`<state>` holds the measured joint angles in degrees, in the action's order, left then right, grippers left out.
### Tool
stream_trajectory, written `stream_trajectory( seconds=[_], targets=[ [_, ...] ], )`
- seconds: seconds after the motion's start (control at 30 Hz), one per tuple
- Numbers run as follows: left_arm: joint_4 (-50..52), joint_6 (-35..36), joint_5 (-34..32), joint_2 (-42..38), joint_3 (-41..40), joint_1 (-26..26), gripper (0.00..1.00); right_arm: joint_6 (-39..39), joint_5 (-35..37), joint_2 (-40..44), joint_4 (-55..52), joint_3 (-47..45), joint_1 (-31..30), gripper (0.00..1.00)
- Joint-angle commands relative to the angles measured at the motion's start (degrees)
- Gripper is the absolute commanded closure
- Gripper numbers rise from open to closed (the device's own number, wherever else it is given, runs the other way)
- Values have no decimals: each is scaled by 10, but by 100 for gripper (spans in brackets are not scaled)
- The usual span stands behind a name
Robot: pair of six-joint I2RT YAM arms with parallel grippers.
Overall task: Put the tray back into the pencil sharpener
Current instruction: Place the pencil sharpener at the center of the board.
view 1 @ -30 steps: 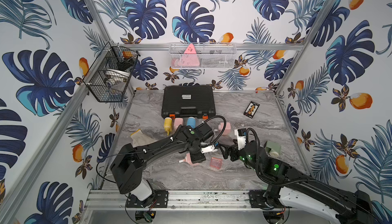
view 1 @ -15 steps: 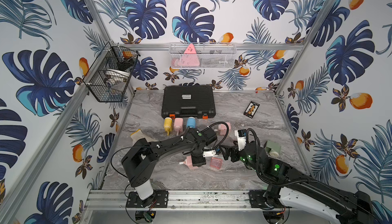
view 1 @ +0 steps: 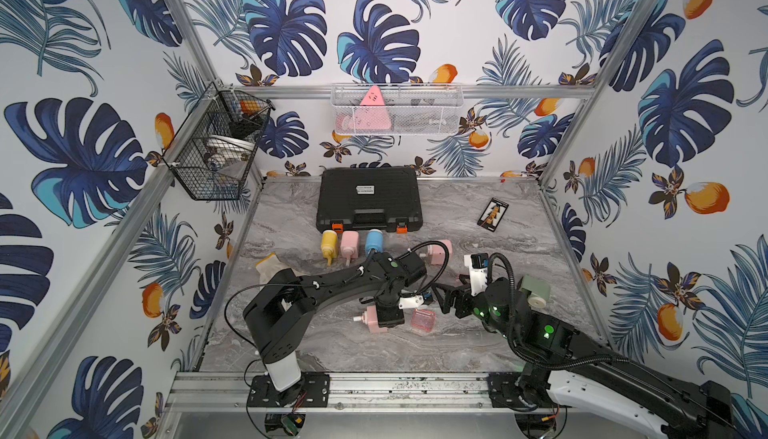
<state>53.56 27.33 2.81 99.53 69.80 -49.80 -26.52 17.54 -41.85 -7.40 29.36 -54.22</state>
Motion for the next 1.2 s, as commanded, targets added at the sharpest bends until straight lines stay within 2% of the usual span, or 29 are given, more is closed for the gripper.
stream_trajectory(
  seconds=[0.0,0.23,0.4,0.57,0.7,0.73,0.83,1.0,1.17],
  targets=[
    [1,12,-3,1,-1,0,30,-7,14,5,-6,-3,0,1],
    [-6,17,-1,-20,-8,-1,16,-7,18,12,-14,-3,0,1],
    [-11,29,14,-69,-23,2,10,-14,20,18,-31,1,0,1],
    [-28,33,41,-145,-64,30,9,-74,25,7,-81,11,0,2],
    [-46,23,56,-201,-104,60,8,-137,-20,-28,-106,19,0,6],
    [-55,22,53,-215,-117,64,8,-152,-32,-42,-117,25,0,7],
    [-79,20,45,-243,-148,65,8,-225,-50,-87,-159,47,0,22],
    [-112,25,29,-249,-176,67,8,-302,-93,-157,-160,60,-3,31],
    [-139,23,14,-228,-190,70,11,-368,-86,-218,-186,75,-7,43]
  ],
)
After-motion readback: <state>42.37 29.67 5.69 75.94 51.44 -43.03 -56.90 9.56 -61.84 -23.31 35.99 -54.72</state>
